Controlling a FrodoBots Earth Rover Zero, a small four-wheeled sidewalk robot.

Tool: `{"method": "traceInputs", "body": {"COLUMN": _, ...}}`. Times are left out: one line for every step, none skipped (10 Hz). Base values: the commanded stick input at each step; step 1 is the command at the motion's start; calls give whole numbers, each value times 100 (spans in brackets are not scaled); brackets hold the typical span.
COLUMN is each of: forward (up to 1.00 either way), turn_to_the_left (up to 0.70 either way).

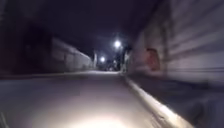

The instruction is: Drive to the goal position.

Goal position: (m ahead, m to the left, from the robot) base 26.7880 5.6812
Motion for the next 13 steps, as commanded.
{"method": "traceInputs", "body": {"forward": 70, "turn_to_the_left": -1}}
{"method": "traceInputs", "body": {"forward": 70, "turn_to_the_left": -31}}
{"method": "traceInputs", "body": {"forward": 70, "turn_to_the_left": -21}}
{"method": "traceInputs", "body": {"forward": 70, "turn_to_the_left": 0}}
{"method": "traceInputs", "body": {"forward": 70, "turn_to_the_left": 0}}
{"method": "traceInputs", "body": {"forward": 70, "turn_to_the_left": 0}}
{"method": "traceInputs", "body": {"forward": 70, "turn_to_the_left": 0}}
{"method": "traceInputs", "body": {"forward": 70, "turn_to_the_left": -24}}
{"method": "traceInputs", "body": {"forward": 70, "turn_to_the_left": -35}}
{"method": "traceInputs", "body": {"forward": 70, "turn_to_the_left": -20}}
{"method": "traceInputs", "body": {"forward": 70, "turn_to_the_left": 0}}
{"method": "traceInputs", "body": {"forward": 70, "turn_to_the_left": 0}}
{"method": "traceInputs", "body": {"forward": 70, "turn_to_the_left": 0}}
